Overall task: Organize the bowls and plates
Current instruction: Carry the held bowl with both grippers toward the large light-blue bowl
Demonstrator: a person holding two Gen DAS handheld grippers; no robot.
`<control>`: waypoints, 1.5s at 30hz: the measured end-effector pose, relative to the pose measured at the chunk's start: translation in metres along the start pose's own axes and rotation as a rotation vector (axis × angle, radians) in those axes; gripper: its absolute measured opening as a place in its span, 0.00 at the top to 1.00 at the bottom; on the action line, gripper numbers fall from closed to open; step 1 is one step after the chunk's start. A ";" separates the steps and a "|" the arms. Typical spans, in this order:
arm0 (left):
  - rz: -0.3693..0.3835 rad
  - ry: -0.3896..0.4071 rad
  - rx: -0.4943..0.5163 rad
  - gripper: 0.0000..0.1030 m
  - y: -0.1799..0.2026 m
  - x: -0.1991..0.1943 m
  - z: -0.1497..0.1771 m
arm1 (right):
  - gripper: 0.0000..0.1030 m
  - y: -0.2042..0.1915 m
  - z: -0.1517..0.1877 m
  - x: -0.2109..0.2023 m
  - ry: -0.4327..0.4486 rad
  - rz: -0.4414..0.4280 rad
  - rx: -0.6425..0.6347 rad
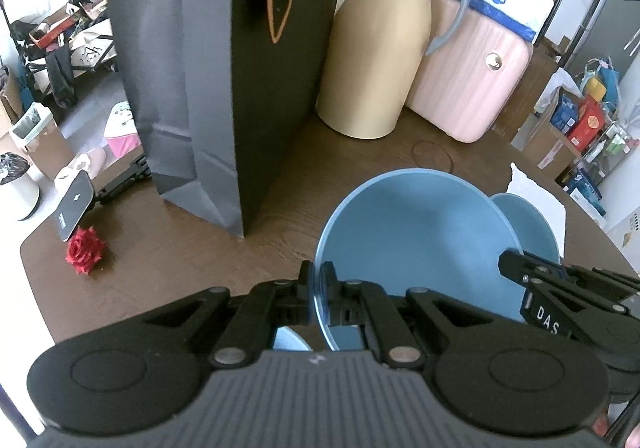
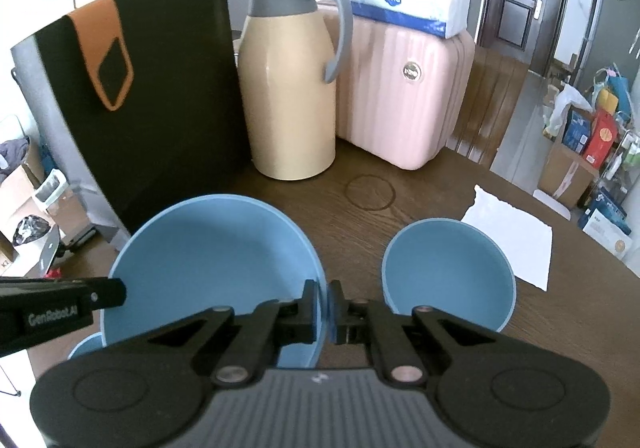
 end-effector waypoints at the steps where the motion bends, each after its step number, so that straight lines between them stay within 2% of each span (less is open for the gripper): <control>1: 0.000 0.004 0.000 0.95 -0.001 -0.003 0.001 | 0.95 -0.002 0.001 -0.003 0.002 0.002 -0.004; 13: -0.007 0.044 -0.023 0.95 -0.025 -0.040 0.019 | 0.95 -0.030 0.012 -0.039 0.035 0.005 -0.036; 30: -0.027 0.082 -0.076 0.95 -0.067 -0.088 0.063 | 0.95 -0.079 0.051 -0.084 0.066 -0.013 -0.086; 45: -0.051 0.095 -0.115 0.95 -0.105 -0.100 0.087 | 0.95 -0.115 0.075 -0.085 0.053 -0.046 -0.109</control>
Point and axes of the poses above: each gripper's, at about its wrist camera, not at the fingertips, and x roughly the way its jaws point, y to its right, z to its underside, the point moved 5 cm from there along x, roughly the way its jaws point, and after that the axes turned 2 degrees about -z, right-handed, at the moved point
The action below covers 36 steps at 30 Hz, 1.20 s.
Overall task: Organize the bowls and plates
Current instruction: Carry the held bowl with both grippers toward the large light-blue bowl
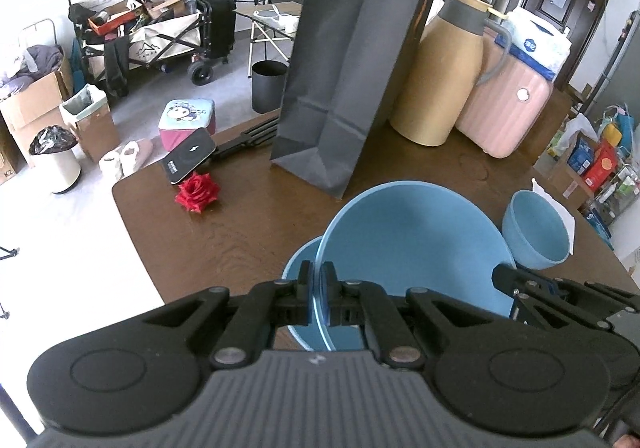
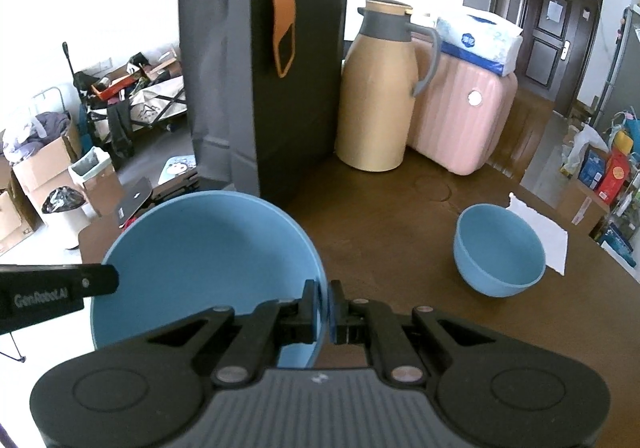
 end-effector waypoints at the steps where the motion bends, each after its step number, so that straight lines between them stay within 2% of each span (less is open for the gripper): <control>1: -0.002 -0.001 -0.003 0.95 -0.002 0.001 0.001 | 0.95 -0.002 0.001 0.001 -0.001 -0.002 -0.001; 12: -0.012 -0.028 -0.014 0.95 -0.018 0.018 0.006 | 0.95 -0.014 0.009 0.018 -0.023 -0.011 -0.009; 36: -0.007 -0.093 0.005 0.95 -0.023 0.074 0.012 | 0.95 -0.013 0.024 0.068 -0.062 -0.008 -0.005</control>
Point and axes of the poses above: each gripper's, at about its wrist camera, not at the fingertips, and x roughly the way its jaws point, y to its right, z to its underside, the point moved 5 cm from there along x, roughly the way its jaws point, and after that the axes turned 2 degrees about -z, right-handed, at the moved point
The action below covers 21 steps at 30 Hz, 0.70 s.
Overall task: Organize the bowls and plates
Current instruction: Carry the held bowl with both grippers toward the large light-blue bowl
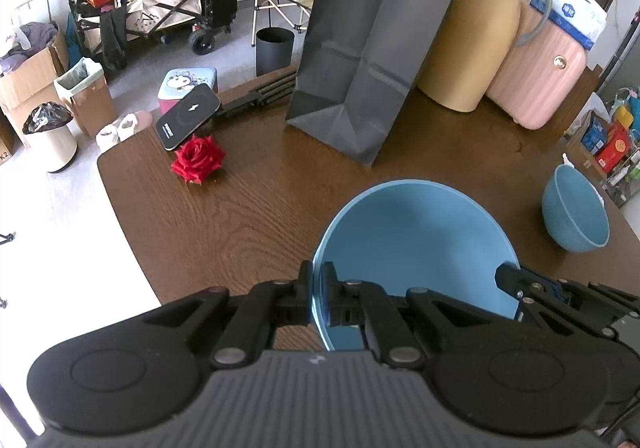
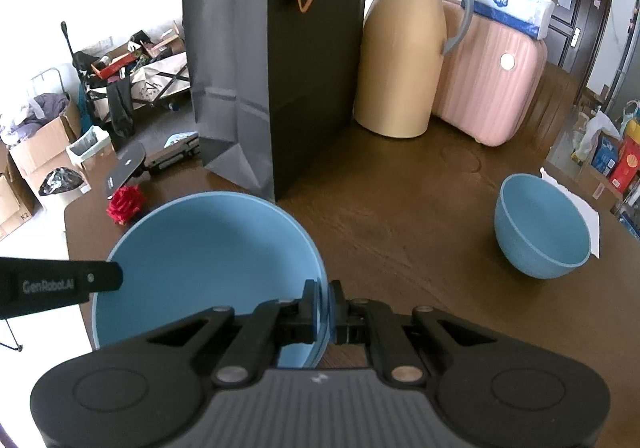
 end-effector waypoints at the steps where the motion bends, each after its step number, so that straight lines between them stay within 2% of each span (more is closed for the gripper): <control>1: -0.001 -0.002 0.003 0.95 0.000 0.002 0.000 | 0.95 0.000 0.001 0.002 -0.001 0.000 -0.001; 21: -0.016 0.021 0.031 0.95 0.005 0.015 0.003 | 0.95 0.006 0.011 0.021 0.003 -0.022 0.027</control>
Point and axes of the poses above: each gripper's, at about its wrist camera, not at the fingertips, and x roughly the way its jaws point, y to its right, z to its underside, the point moved 5 cm from there along x, roughly the way its jaws point, and after that the axes turned 2 degrees about -z, right-handed, at the moved point
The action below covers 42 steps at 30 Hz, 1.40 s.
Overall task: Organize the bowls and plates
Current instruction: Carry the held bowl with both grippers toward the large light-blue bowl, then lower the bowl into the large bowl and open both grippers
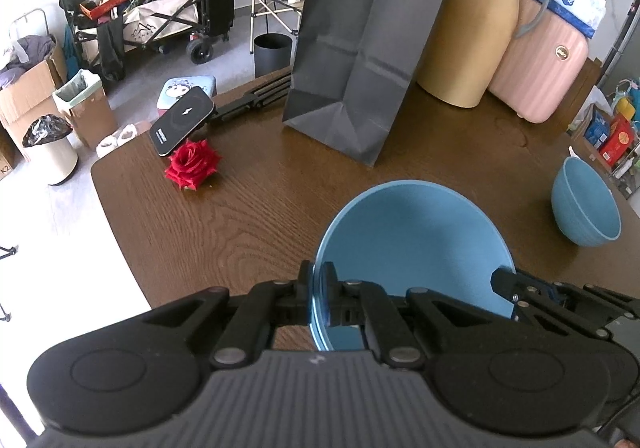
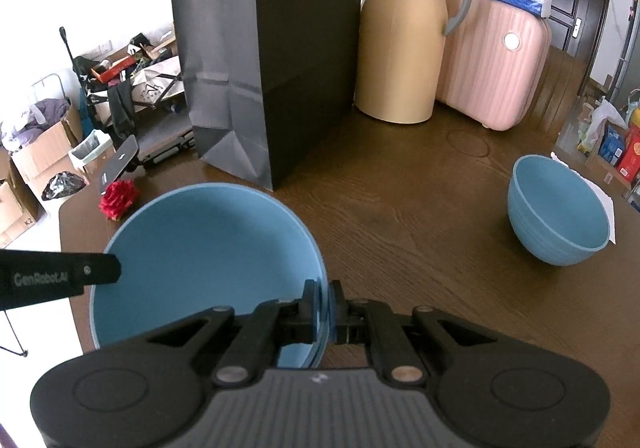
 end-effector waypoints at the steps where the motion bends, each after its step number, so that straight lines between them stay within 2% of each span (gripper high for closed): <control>1: 0.000 -0.003 -0.001 0.95 -0.001 0.001 0.001 | 0.95 0.000 0.000 0.001 -0.002 0.000 0.000; 21: 0.016 -0.029 -0.007 0.95 -0.004 0.016 0.005 | 0.94 0.002 0.005 0.011 -0.012 -0.002 0.008; 27: 0.045 -0.035 -0.008 0.93 -0.006 0.015 0.004 | 0.84 0.000 0.005 0.005 -0.007 -0.029 0.000; 29: 0.058 -0.035 -0.007 0.91 -0.007 0.012 0.004 | 0.79 -0.003 0.004 0.000 0.002 -0.026 -0.016; 30: 0.067 -0.037 -0.012 0.89 -0.008 0.010 0.003 | 0.73 -0.004 0.004 -0.002 0.006 -0.027 -0.023; 31: 0.075 -0.038 -0.016 0.81 -0.009 0.009 0.003 | 0.63 -0.004 0.004 -0.005 0.010 -0.027 -0.027; 32: 0.083 -0.033 -0.017 0.66 -0.010 0.006 0.003 | 0.58 -0.005 0.003 -0.008 0.018 -0.025 -0.031; 34: 0.074 0.002 -0.009 0.49 -0.012 -0.002 0.002 | 0.43 -0.004 0.003 -0.016 0.038 -0.016 -0.039; 35: 0.068 0.021 0.000 0.46 -0.012 -0.007 0.001 | 0.40 -0.004 0.003 -0.020 0.047 -0.013 -0.040; 36: 0.070 0.033 0.006 0.43 -0.013 -0.011 0.000 | 0.32 -0.002 0.003 -0.024 0.056 -0.011 -0.039; 37: 0.078 0.042 0.009 0.36 -0.013 -0.016 0.000 | 0.22 -0.001 0.002 -0.027 0.064 -0.008 -0.037; 38: 0.083 0.052 0.010 0.26 -0.013 -0.020 -0.001 | 0.17 0.001 0.003 -0.031 0.073 -0.002 -0.033; 39: 0.086 0.068 0.012 0.23 -0.014 -0.024 -0.001 | 0.11 0.002 0.003 -0.034 0.080 0.003 -0.029; 42: 0.099 0.112 0.025 0.10 -0.013 -0.036 -0.002 | 0.08 0.010 0.004 -0.042 0.090 0.014 -0.009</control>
Point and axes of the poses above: each gripper's, at about its wrist camera, not at the fingertips, and x roughly the way its jaws point, y to its right, z to its underside, the point moved 5 cm from there along x, roughly the way its jaws point, and after that the axes turned 2 degrees about -z, right-handed, at the moved point
